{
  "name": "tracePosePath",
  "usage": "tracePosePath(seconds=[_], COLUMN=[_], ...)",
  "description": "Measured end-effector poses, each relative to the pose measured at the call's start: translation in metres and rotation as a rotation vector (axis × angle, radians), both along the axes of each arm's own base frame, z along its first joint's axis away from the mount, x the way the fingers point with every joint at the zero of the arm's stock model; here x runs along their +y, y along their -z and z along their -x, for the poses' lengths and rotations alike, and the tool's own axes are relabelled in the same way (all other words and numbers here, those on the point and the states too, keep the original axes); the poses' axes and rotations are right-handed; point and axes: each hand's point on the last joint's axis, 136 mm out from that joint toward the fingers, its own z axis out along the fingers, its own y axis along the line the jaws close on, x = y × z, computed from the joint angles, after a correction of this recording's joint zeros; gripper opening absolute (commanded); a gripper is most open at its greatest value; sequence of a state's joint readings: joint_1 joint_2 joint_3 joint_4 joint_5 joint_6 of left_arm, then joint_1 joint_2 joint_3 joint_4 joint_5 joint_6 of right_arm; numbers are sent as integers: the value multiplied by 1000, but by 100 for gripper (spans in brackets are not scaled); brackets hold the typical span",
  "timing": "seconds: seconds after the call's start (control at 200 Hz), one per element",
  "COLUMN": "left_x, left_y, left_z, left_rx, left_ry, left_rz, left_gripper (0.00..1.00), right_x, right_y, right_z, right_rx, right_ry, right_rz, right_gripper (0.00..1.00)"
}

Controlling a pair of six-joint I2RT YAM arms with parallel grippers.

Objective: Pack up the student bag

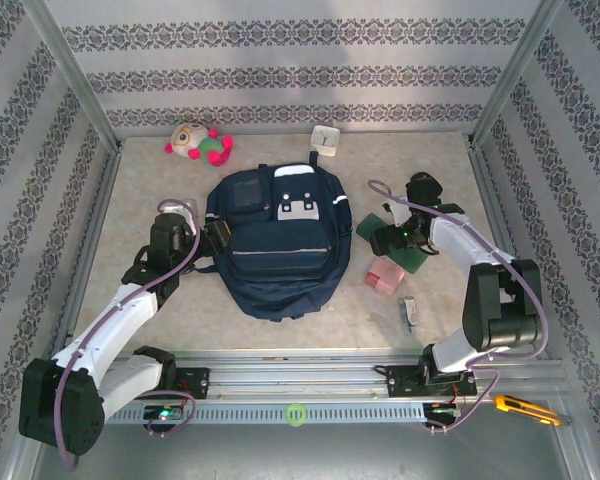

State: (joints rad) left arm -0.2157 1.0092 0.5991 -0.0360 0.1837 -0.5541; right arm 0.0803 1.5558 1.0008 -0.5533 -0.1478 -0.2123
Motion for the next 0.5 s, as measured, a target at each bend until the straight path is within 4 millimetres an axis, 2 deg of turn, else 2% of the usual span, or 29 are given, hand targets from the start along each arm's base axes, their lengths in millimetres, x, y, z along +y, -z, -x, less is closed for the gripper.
tracePosePath(seconds=[0.285,0.5], left_x=[1,2], left_y=[-6,-8], left_z=[1,1], left_rx=[-21,-30], left_ry=[-3,-5], left_rz=[1,-9], left_gripper=[56,56], right_x=[0,-3], right_y=[12,21], right_z=[-29,-38], right_rx=[7,22], right_ry=[-149,-220], right_rz=[69,126], right_gripper=[97,97])
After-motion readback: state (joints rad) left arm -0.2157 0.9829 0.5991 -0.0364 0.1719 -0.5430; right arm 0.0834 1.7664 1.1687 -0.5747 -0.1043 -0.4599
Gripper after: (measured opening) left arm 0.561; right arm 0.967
